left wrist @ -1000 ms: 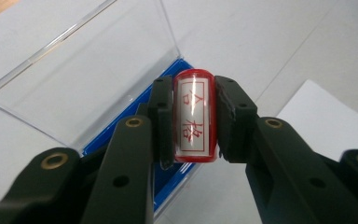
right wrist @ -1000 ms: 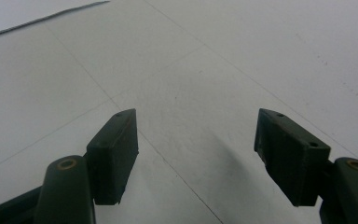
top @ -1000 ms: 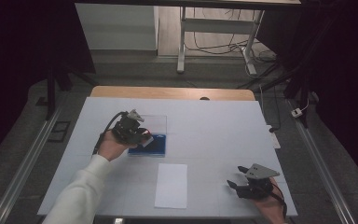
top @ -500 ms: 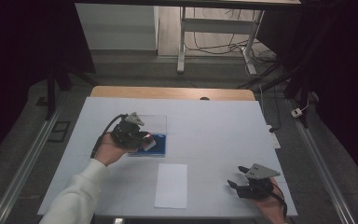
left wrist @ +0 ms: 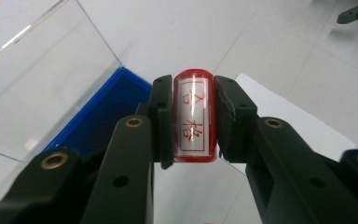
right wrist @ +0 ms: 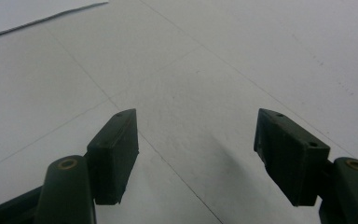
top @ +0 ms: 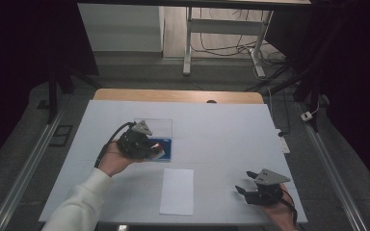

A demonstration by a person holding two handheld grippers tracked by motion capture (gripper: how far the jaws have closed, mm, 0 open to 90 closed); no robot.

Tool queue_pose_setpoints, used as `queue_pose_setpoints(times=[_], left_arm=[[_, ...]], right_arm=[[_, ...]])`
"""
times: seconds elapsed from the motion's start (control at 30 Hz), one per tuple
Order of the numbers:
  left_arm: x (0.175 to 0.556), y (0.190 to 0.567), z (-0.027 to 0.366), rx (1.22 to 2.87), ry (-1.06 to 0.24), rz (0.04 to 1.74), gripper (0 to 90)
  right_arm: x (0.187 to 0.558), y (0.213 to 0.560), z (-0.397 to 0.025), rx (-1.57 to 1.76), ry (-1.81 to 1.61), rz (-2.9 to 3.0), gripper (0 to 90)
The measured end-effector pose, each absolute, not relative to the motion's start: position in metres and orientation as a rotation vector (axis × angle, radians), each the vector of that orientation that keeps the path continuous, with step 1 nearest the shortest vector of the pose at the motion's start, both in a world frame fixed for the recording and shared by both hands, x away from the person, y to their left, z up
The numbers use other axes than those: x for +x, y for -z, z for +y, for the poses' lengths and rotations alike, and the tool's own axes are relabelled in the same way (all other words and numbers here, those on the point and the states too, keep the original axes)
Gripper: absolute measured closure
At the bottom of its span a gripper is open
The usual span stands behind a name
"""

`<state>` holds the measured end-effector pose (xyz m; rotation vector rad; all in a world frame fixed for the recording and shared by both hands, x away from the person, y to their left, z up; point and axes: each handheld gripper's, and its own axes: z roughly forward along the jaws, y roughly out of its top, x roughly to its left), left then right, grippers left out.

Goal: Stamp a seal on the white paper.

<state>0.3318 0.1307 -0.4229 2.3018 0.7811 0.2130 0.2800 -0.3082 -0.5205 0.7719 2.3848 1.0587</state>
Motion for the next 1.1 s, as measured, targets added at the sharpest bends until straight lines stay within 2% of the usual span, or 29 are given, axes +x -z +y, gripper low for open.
queue_pose_setpoints(times=[1.1], left_arm=[[0.298, 0.432, 0.108, 2.345, -0.116, 0.640, 69.7]], right_arm=[[0.279, 0.521, -0.309, 0.773, -1.056, 2.386, 30.7]])
